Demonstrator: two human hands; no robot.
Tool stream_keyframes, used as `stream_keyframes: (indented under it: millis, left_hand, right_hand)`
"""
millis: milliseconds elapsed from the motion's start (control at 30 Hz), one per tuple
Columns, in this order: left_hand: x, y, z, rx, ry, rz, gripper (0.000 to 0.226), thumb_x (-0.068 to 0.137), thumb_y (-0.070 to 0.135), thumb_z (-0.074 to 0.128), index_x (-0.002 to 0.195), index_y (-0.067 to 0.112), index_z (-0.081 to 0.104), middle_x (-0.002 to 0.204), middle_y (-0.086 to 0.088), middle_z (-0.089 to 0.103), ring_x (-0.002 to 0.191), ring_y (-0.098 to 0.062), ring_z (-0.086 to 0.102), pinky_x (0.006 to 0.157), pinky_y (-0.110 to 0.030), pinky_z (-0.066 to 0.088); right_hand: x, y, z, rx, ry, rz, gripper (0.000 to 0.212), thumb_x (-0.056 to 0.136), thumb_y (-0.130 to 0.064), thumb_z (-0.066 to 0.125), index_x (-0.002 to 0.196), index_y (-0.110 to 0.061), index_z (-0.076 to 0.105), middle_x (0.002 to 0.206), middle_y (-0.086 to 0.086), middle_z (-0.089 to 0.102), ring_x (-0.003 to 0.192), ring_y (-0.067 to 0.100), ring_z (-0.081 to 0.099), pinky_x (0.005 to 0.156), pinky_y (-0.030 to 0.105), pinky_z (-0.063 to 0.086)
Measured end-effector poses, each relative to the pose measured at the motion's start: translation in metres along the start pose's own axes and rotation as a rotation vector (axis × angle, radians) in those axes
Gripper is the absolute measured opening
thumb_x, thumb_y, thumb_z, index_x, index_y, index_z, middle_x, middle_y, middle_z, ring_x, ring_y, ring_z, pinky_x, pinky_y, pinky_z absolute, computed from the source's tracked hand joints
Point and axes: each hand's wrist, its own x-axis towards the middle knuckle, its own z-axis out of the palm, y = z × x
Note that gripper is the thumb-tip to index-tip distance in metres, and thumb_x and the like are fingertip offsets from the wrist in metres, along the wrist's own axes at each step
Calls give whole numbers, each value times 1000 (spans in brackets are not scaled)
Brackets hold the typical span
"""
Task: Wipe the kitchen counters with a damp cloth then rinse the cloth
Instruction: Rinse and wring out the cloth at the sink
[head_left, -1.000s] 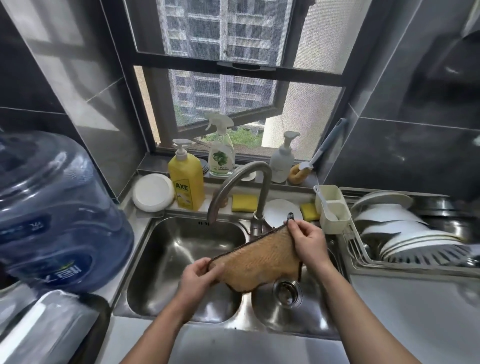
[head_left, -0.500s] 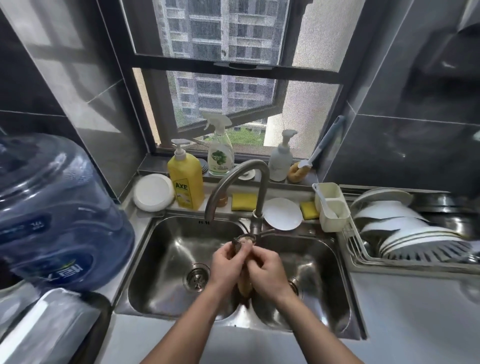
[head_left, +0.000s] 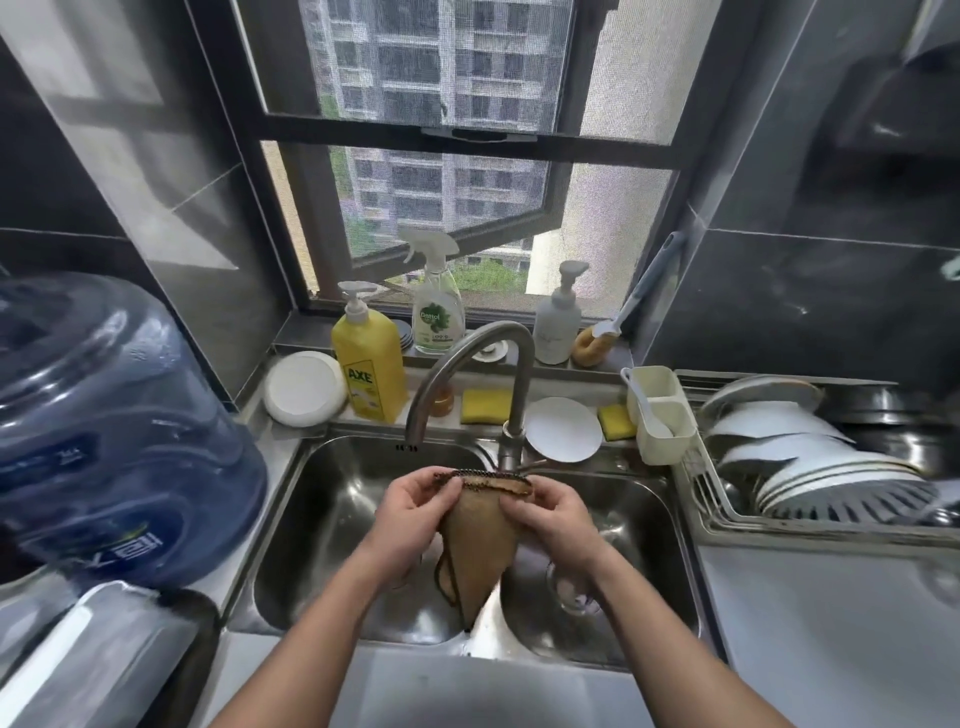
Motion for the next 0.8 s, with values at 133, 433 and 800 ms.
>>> stream_keyframes:
  millis: [133, 433, 800]
  left_hand:
    - [4, -18, 3, 261, 283, 108, 9, 90, 8, 68, 84, 12, 73, 76, 3, 74, 73, -8, 69, 67, -20, 55]
    - [-2, -31, 57, -91, 362, -74, 19, 95, 19, 64, 84, 7, 73, 78, -7, 75, 77, -22, 71, 71, -36, 57]
    - [5, 1, 30, -150, 125, -98, 9, 92, -1, 61, 92, 6, 68, 79, -10, 71, 65, -14, 69, 57, -25, 58]
  right_hand:
    - [-2, 2, 6, -201, 197, -104, 5, 83, -11, 75, 83, -8, 70, 76, 2, 72, 74, 13, 65, 68, 25, 53]
    - [-5, 10, 45, -371, 459, -197, 15, 87, -24, 70, 75, -16, 68, 72, 4, 69, 67, 15, 65, 65, 37, 55]
    - [-10, 10, 5, -397, -20, -60, 55, 74, -21, 83, 123, -25, 59, 114, -5, 67, 105, 9, 63, 91, 26, 52]
